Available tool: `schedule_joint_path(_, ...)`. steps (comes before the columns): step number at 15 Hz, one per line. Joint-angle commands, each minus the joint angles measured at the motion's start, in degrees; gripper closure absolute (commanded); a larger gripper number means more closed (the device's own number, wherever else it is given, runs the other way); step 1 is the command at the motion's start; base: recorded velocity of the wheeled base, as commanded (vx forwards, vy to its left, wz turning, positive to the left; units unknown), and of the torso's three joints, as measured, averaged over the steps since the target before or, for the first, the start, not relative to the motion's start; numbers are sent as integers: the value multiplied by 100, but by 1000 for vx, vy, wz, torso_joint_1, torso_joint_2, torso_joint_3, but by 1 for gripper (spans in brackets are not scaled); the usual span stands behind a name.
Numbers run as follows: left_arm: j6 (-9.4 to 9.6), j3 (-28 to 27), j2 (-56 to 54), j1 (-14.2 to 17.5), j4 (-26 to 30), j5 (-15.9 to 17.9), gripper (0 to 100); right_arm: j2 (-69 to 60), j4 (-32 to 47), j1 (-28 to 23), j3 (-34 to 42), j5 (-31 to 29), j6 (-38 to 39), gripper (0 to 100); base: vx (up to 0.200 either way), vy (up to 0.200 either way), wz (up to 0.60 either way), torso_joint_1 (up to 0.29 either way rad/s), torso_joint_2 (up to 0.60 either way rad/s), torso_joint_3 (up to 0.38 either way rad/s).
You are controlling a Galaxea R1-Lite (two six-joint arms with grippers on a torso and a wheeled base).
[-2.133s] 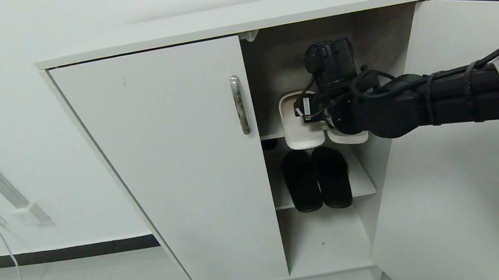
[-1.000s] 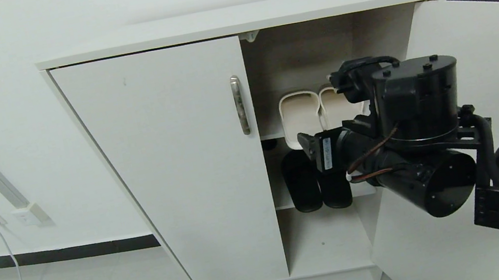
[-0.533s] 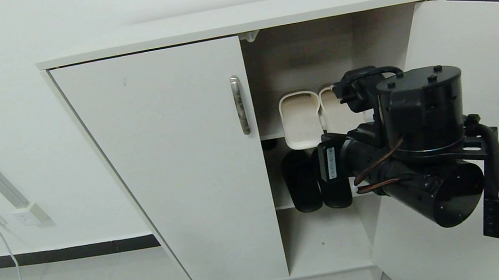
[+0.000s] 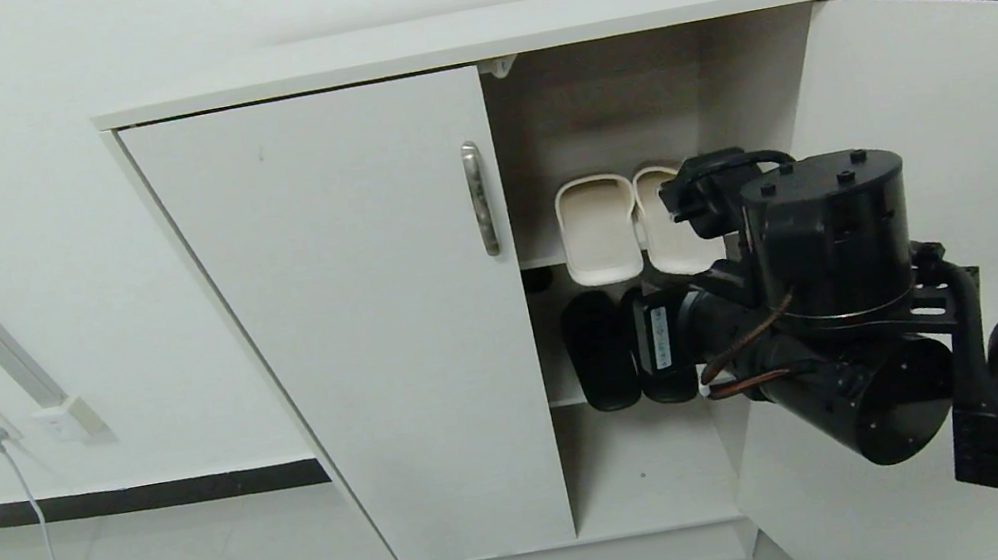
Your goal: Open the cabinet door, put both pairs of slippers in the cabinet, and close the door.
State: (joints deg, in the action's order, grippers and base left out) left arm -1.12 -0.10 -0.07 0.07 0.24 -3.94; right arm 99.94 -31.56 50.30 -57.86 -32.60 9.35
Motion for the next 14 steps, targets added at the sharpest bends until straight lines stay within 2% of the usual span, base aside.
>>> schedule_joint_path(1, -11, 1, 7, 1, 2, -2, 100, 43, 1, 24, 55, -1, -3, 100, -200, 0, 0, -12, 7, 7)
schedule_joint_path(11, 7, 1, 7, 1, 2, 7, 100, 210, -456, 24, 424, 17, -39, 100, -200, 0, 0, 1, 3, 4)
schedule_joint_path(14, 7, 1, 7, 1, 2, 7, 100, 316, -526, -38, 451, -1, -39, 100, 0, 0, 0, 0, 0, 0)
